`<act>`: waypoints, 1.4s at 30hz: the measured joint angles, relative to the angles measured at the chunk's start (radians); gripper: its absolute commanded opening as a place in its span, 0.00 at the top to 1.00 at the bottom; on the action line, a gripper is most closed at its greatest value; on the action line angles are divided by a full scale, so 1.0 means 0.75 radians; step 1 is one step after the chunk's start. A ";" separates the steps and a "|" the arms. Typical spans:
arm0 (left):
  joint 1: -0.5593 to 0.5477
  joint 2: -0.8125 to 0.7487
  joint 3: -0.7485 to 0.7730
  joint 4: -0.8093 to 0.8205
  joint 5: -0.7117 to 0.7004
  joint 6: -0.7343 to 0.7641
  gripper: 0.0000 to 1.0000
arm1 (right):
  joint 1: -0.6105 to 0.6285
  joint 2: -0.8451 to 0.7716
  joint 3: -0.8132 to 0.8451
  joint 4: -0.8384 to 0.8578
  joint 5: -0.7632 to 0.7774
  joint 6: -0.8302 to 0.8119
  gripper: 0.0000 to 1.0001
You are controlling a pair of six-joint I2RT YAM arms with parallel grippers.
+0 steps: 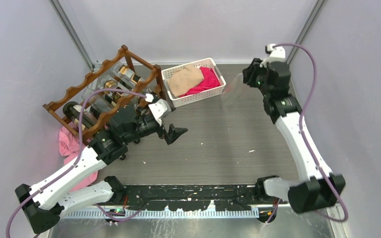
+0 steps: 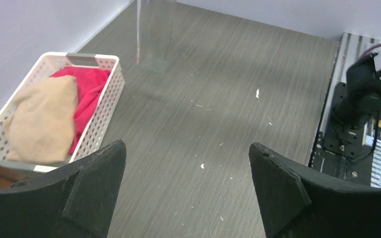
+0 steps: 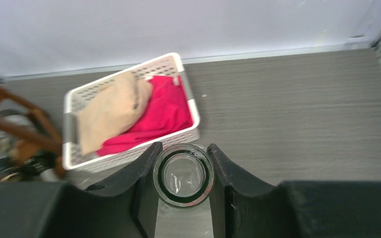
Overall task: Put the wine bottle on the wine rack
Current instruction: Pick up the wine bottle from the center of the board.
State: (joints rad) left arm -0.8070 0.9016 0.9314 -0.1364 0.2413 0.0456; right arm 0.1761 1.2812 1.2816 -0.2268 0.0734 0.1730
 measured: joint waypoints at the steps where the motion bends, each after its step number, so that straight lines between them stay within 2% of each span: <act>1: -0.009 -0.003 -0.020 0.020 0.013 0.015 0.07 | -0.001 -0.076 -0.045 -0.007 -0.030 0.038 0.99; 9: -0.083 -0.017 -0.179 0.224 0.149 0.128 0.07 | -0.001 -0.543 -0.396 -0.099 -0.287 0.275 0.99; 17: -0.139 0.023 -0.249 0.349 0.282 0.238 0.07 | -0.001 -0.798 -0.690 -0.130 -0.521 0.436 0.99; 22: -0.149 0.089 -0.284 0.414 0.349 0.264 0.07 | -0.001 -0.847 -0.822 -0.068 -0.647 0.539 0.99; 31: -0.174 0.238 -0.285 0.426 0.354 0.265 0.05 | -0.015 -0.882 -0.971 0.128 -0.772 0.687 0.99; 42: -0.227 0.382 -0.265 0.298 0.075 0.281 0.04 | -0.044 -0.882 -1.120 0.379 -0.831 0.863 0.99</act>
State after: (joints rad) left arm -0.9775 1.1881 0.7326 0.0872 0.2974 0.2562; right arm 0.1429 0.6193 0.4419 0.0574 -0.5499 0.8204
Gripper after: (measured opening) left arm 0.963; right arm 0.410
